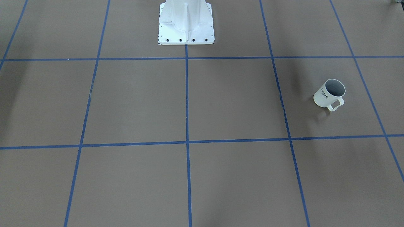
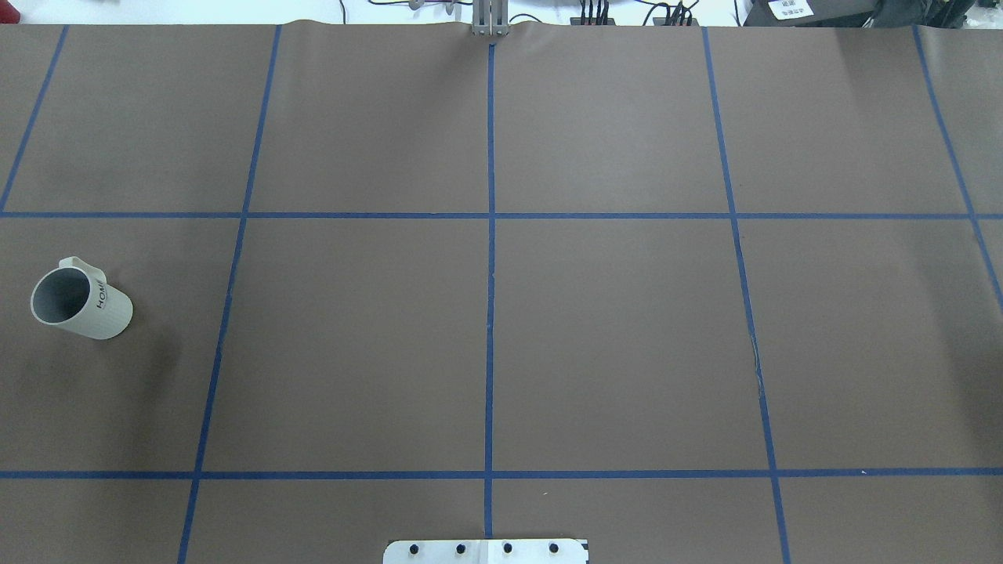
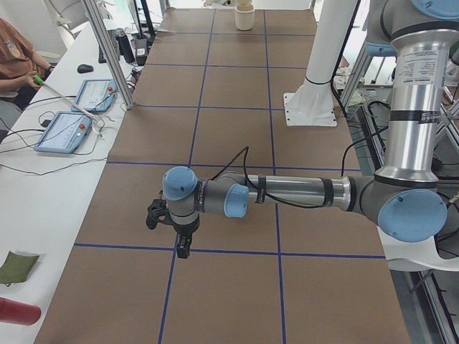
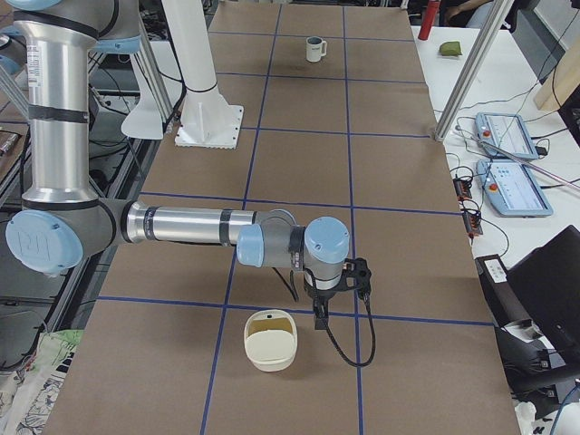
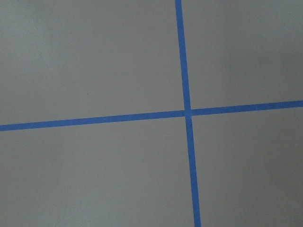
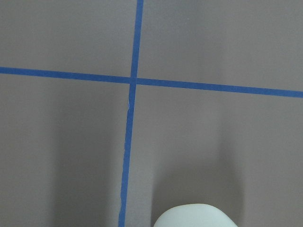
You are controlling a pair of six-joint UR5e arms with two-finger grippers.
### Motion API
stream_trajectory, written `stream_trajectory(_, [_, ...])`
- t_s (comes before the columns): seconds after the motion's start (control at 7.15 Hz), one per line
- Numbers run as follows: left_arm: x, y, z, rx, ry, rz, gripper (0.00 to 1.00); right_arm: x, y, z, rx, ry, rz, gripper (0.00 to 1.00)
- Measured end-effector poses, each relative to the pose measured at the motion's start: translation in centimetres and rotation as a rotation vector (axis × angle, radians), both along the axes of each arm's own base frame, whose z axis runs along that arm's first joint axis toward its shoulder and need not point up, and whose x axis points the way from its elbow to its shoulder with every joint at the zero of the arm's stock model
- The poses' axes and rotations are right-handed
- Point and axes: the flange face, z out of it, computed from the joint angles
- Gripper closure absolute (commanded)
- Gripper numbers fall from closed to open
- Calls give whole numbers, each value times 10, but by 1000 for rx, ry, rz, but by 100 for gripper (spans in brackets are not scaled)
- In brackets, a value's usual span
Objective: Left arm hands cup to right arm to dump lemon
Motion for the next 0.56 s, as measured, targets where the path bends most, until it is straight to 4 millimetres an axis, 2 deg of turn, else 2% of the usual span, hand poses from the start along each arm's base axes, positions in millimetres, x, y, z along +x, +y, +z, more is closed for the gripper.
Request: stream_trajectory(0.56, [-1,0,3,-18,-14,-19,0,0,-2,-2,-47,-1,57,0])
